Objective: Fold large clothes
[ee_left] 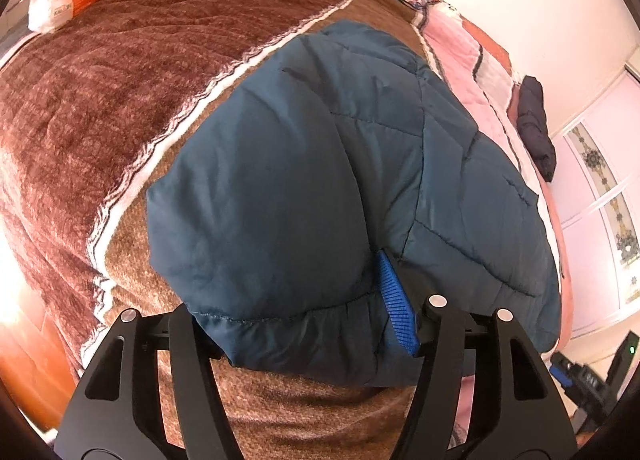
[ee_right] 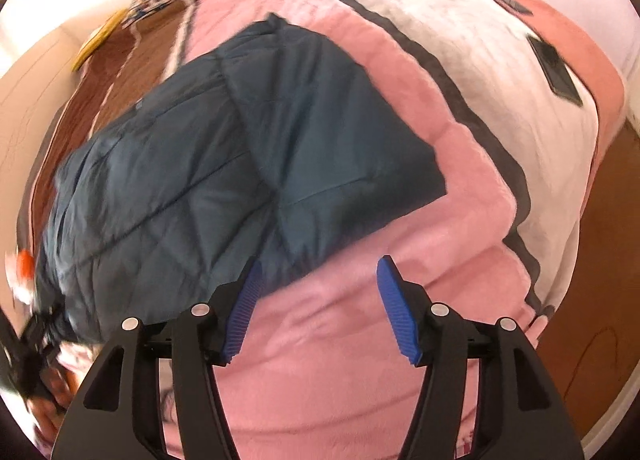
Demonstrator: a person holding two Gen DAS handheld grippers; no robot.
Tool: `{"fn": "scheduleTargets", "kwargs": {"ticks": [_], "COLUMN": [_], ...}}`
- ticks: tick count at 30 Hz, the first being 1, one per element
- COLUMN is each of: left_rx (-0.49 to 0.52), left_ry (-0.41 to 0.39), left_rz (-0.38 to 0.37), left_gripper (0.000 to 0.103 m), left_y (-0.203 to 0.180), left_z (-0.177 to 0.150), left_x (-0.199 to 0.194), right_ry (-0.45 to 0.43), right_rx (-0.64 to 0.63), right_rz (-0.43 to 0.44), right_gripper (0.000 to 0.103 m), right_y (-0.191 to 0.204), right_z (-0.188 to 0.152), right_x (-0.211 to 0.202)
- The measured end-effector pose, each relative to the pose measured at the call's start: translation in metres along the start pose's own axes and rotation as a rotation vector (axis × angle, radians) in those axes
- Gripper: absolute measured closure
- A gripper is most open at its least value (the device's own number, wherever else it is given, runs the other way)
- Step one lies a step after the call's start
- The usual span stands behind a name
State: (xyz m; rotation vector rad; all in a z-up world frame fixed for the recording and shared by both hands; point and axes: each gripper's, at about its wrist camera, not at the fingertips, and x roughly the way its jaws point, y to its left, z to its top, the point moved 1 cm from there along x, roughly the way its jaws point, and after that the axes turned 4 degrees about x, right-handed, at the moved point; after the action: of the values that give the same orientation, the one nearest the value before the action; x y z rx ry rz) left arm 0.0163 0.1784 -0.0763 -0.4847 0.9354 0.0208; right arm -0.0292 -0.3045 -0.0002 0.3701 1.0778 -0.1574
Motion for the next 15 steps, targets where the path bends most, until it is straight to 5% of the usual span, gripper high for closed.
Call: {"fn": "scheduleTargets", "kwargs": {"ticks": [15], "left_rx": [-0.026], "left_ry": [-0.017], "left_rz": [0.133], "left_gripper": [0.041], "left_y": [-0.01], "left_z": [-0.006], "left_x": [-0.003], "right_ry": [-0.129], "right_rx": [-0.241], "right_rz": [0.096], "right_gripper": [0.02], "right_y": [0.028], "right_z": [-0.005], "right_x": [-0.006]}}
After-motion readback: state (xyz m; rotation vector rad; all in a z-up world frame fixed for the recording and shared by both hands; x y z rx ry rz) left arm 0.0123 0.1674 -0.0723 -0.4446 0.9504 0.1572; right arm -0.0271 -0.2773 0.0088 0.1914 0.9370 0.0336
